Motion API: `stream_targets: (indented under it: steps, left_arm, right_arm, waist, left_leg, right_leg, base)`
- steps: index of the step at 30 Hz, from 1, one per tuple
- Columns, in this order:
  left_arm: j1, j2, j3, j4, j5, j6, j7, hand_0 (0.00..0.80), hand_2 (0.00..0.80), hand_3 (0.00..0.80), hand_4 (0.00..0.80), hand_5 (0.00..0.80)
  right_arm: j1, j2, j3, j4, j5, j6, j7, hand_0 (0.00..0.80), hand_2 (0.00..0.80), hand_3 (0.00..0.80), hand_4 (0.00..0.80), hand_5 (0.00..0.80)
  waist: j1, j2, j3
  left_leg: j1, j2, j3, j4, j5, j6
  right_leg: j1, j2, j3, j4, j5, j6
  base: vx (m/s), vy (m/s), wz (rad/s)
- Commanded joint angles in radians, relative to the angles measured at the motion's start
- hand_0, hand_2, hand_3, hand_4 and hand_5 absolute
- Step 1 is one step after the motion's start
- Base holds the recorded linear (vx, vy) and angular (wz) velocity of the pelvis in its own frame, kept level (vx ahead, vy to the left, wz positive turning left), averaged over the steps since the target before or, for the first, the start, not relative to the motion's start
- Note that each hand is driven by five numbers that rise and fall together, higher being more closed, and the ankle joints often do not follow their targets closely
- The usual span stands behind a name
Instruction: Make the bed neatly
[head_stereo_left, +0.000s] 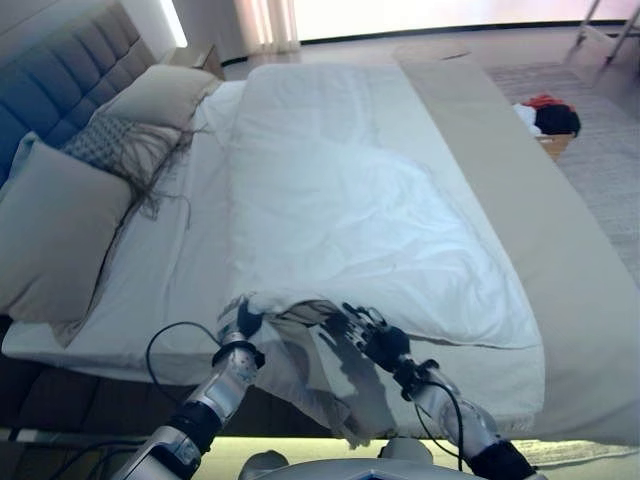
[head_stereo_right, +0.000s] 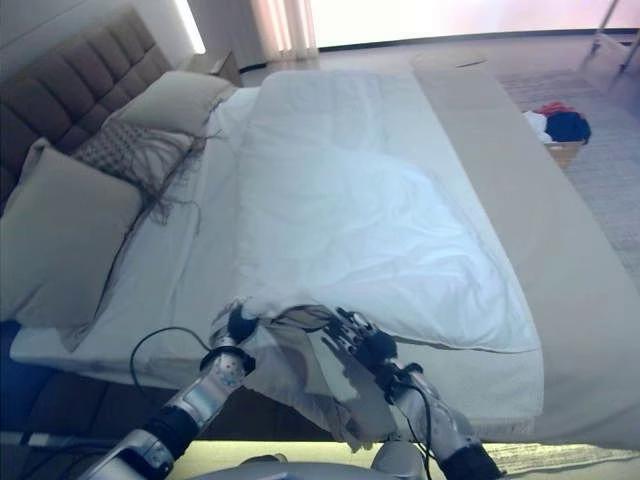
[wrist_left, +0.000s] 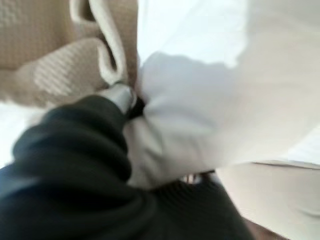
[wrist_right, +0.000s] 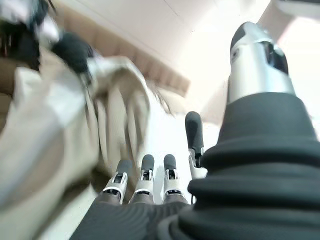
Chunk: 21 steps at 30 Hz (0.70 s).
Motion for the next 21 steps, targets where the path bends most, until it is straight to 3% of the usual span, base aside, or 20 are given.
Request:
stream_targets:
  steps: [1,14,21]
  left_arm:
    - [-0.002,0.105,0.21,0.029,-0.122,-0.118,0.136,0.8,0.8,0.8,0.8,0.8]
    - [0.211,0.016,0.544,0.077,-0.353,-0.451,0.192,0.8,0.8,0.8,0.8,0.8]
    - [0.259,0.071,0.641,0.066,-0.257,-0.415,0.116,0.8,0.8,0.8,0.8,0.8]
  right_arm:
    - [0.027,0.054,-0.064,0.014,-0.017,0.01,0.056,0.0,0.0,0.0,0.0,0.0]
    - [0.14,0.103,-0.231,0.162,0.032,-0.058,0.123,0.0,0.0,0.0,0.0,0.0]
    - [0.136,0.099,-0.261,0.157,0.022,-0.011,0.113,0.0,0.0,0.0,0.0,0.0]
  waist:
    - [-0.005,-0.05,-0.008]
    - [0.041,-0.074,-0.025]
    - [0.067,-0.07,-0.043]
  left_leg:
    - [0.032,0.029,-0.017,0.008,0.015,-0.042]
    - [0.027,0.032,-0.049,0.001,0.002,-0.045]
    - [0.031,0.037,-0.067,-0.008,0.007,-0.056]
  right_leg:
    - [0.152,-0.068,0.021,-0.462,0.426,0.155]
    - [0.173,-0.039,0.003,-0.471,0.403,0.14]
    - [0.19,-0.019,-0.009,-0.484,0.388,0.127]
  base:
    - [-0.019,0.021,-0.1]
    - [-0.011,-0.031,-0.02]
    - [0.007,0.008,0.02]
